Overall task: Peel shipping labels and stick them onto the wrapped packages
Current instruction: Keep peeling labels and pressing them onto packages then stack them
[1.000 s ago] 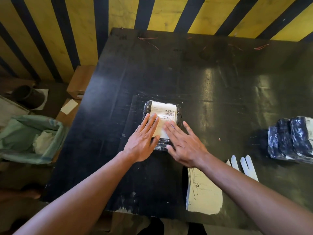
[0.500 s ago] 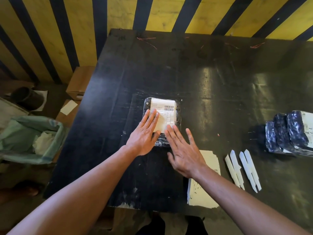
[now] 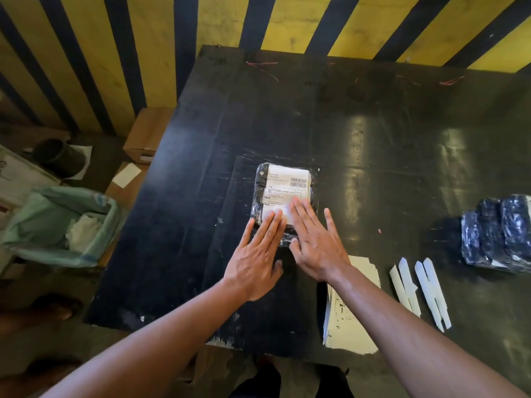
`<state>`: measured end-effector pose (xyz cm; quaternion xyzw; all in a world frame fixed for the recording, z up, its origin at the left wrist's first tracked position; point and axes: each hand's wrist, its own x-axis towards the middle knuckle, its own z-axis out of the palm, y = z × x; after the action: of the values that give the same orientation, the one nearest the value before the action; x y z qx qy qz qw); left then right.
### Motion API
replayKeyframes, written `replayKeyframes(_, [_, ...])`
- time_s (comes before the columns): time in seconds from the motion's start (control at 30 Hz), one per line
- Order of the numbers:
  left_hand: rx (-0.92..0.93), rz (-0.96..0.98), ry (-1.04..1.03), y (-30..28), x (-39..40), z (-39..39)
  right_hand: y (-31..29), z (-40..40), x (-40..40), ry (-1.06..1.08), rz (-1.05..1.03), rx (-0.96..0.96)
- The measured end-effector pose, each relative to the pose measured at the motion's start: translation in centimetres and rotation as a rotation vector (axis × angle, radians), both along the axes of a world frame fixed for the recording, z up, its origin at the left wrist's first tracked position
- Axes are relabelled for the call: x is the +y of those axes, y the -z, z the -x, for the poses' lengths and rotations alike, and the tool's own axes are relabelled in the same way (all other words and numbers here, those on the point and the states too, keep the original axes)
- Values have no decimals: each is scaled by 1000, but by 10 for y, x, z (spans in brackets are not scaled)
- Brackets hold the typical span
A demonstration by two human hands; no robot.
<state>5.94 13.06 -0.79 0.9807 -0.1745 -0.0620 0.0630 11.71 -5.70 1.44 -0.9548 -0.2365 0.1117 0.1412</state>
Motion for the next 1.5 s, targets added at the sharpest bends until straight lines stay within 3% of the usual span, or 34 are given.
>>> replayKeyframes(0.13, [63, 19, -42, -1, 8, 25, -4, -1, 1, -18, 4, 0])
replayKeyframes(0.3, [-40, 148, -87, -24, 6, -1, -4, -2, 1, 1, -1, 19])
replayKeyframes(0.6, [-12, 44, -68, -35, 28, -34, -7, -1, 5, -18, 63, -7])
replayKeyframes(0.8, [-59, 107, -108, -45, 31, -52, -6, 0, 5, 10, 54, 10])
replayKeyframes(1.0, [44, 40, -21, -38, 5, -76, -3, -1, 4, 20, 27, 13])
replayKeyframes(1.33, [-90, -13, -141, -52, 24, -104, -3, -1, 8, 29, 22, 18])
replayKeyframes(1.5, [29, 63, 28, -43, 2, -108, -5, 3, 8, 34, 36, 40])
